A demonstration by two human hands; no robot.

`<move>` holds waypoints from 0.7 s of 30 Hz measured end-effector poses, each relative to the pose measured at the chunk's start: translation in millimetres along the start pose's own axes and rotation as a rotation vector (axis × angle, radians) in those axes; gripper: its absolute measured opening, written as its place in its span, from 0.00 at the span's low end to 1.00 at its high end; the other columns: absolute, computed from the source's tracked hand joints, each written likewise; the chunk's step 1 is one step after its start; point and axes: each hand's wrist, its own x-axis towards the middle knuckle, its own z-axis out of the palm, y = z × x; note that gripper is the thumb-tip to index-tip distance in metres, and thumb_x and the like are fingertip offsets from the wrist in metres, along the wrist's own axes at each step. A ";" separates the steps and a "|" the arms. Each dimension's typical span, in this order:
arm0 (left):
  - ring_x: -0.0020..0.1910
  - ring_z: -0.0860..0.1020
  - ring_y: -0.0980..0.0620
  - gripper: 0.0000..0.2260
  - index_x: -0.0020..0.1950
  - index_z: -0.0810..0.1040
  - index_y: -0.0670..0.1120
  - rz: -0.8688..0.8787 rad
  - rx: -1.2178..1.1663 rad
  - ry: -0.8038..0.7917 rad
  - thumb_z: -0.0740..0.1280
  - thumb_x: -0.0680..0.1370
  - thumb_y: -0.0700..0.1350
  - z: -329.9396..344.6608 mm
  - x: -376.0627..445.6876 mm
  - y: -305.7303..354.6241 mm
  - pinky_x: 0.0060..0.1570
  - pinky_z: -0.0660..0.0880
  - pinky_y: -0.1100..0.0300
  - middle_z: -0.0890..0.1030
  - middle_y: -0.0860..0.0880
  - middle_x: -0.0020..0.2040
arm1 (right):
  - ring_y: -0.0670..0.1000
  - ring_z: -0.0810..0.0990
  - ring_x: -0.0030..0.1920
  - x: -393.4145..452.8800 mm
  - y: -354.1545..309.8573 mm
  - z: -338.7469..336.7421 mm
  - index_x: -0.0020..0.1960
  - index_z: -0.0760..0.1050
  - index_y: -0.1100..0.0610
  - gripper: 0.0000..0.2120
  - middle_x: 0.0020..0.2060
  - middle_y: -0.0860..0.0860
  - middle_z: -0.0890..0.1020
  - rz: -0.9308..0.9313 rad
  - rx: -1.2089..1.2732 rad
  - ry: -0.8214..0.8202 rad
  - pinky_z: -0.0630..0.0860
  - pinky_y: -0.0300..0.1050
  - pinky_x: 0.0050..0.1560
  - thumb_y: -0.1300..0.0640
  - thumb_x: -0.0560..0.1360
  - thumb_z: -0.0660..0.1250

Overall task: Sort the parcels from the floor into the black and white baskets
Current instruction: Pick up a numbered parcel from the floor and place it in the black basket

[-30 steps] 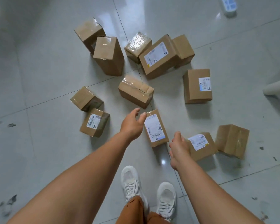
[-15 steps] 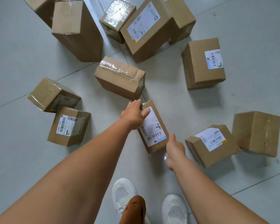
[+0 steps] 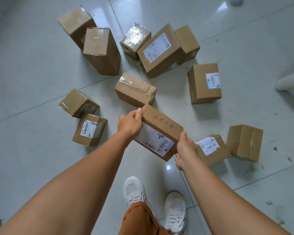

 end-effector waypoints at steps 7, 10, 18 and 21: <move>0.44 0.75 0.52 0.14 0.53 0.72 0.49 -0.060 -0.359 0.101 0.57 0.80 0.58 -89.5 -99.9 56.7 0.43 0.75 0.55 0.76 0.49 0.46 | 0.51 0.75 0.40 -120.6 -55.3 -25.1 0.54 0.74 0.53 0.13 0.44 0.53 0.77 -0.190 -0.004 -0.036 0.70 0.41 0.33 0.50 0.80 0.54; 0.42 0.74 0.55 0.08 0.53 0.73 0.48 -0.051 -0.484 0.212 0.62 0.79 0.52 -120.8 -139.0 73.5 0.36 0.69 0.61 0.76 0.51 0.46 | 0.51 0.77 0.42 -172.9 -77.1 -30.5 0.54 0.72 0.46 0.08 0.46 0.51 0.77 -0.278 0.004 -0.080 0.72 0.41 0.32 0.53 0.80 0.55; 0.47 0.73 0.53 0.10 0.56 0.78 0.48 -0.056 -0.768 0.488 0.60 0.80 0.49 -186.0 -245.7 102.9 0.34 0.66 0.66 0.77 0.52 0.49 | 0.55 0.79 0.56 -292.7 -110.0 -33.7 0.69 0.70 0.43 0.17 0.60 0.52 0.77 -0.421 0.042 -0.167 0.80 0.50 0.48 0.51 0.81 0.57; 0.47 0.73 0.52 0.12 0.58 0.78 0.47 -0.078 -0.867 0.586 0.60 0.80 0.50 -205.9 -286.5 104.2 0.38 0.68 0.61 0.77 0.51 0.49 | 0.55 0.80 0.56 -335.0 -113.4 -38.9 0.70 0.69 0.42 0.18 0.60 0.52 0.77 -0.474 0.032 -0.242 0.80 0.56 0.53 0.51 0.80 0.58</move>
